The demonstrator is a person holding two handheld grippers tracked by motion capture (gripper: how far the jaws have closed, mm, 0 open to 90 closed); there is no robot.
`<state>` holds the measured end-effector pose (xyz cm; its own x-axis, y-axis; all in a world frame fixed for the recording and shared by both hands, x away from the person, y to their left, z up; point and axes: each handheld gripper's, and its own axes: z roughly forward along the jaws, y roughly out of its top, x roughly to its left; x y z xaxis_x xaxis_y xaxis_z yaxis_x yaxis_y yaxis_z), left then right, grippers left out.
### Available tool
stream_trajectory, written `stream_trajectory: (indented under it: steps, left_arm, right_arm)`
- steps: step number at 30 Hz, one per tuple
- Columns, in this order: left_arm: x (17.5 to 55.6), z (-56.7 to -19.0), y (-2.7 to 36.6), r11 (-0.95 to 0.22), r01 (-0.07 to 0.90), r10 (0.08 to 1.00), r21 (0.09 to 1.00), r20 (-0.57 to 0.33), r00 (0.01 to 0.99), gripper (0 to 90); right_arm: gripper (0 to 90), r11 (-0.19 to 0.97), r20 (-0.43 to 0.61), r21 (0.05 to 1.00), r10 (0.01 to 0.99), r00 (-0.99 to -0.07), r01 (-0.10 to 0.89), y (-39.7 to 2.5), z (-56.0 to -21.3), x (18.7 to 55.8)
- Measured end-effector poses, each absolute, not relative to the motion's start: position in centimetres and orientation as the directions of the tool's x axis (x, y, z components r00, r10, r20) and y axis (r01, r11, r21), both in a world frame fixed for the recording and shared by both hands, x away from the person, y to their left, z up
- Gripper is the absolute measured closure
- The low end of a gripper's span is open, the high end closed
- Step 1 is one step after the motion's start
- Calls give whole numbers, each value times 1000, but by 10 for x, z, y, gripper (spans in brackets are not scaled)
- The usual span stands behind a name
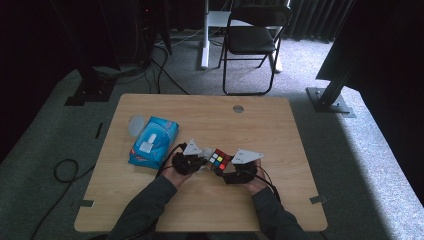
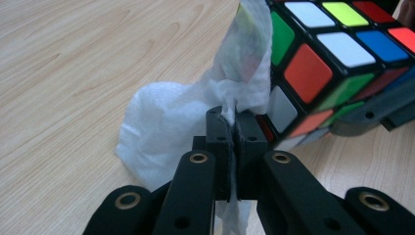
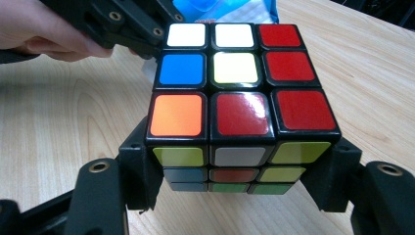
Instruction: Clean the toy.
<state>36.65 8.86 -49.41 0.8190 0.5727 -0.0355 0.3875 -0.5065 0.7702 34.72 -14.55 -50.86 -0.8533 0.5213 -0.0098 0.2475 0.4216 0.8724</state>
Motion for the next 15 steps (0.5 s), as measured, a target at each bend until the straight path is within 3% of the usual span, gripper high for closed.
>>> stream_trajectory:
  steps: [15]
  left_arm:
    - [374, -499, 93, -494, 428, 609, 757, -49, 791, 872]
  right_arm:
    - [342, 403, -15, 879, 555, -831, 253, -153, -503, 350]
